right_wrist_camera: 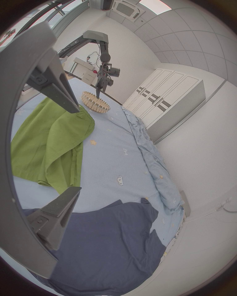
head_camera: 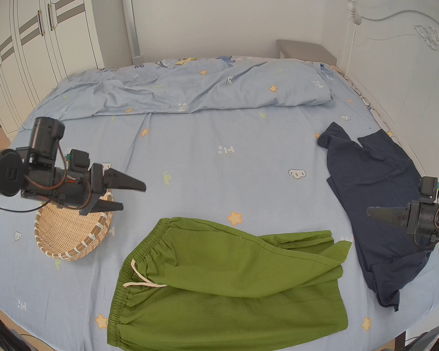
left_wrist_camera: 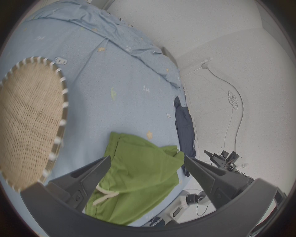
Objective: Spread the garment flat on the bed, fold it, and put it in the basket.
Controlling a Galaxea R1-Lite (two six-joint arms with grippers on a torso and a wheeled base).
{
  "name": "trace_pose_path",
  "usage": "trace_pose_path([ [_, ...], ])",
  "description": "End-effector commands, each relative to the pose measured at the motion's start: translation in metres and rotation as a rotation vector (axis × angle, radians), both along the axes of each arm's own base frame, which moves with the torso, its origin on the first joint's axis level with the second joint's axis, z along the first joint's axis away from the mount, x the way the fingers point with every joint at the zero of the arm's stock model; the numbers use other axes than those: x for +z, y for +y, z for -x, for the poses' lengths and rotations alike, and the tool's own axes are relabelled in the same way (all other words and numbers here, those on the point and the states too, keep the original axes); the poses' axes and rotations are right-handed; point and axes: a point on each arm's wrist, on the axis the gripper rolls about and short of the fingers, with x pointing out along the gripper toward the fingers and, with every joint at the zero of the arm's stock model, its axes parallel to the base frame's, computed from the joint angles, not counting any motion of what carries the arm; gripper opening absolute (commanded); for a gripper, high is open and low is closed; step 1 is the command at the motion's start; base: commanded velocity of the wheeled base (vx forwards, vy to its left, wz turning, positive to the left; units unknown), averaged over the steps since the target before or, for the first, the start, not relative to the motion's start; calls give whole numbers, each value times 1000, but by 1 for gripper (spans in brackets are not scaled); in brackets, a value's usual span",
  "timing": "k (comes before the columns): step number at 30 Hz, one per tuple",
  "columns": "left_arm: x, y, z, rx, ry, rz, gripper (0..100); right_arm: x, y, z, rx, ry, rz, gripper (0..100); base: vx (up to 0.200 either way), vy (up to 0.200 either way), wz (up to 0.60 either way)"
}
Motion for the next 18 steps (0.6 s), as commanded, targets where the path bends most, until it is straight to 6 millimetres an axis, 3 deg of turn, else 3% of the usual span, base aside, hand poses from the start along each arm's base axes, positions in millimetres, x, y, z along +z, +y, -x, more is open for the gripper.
trace_pose_path([
  [1,-29,-19,-67,-12,36,16,100,9,1,-11,6,-9,2,100,0,0,0],
  [9,-55,-18,-92,7,78,1,100,13,-7,-12,-35,-30,7,100,0,0,0],
  [18,-84,-25,-105,-13,141,-13,100,10,-6,-13,-25,-22,7,100,0,0,0],
])
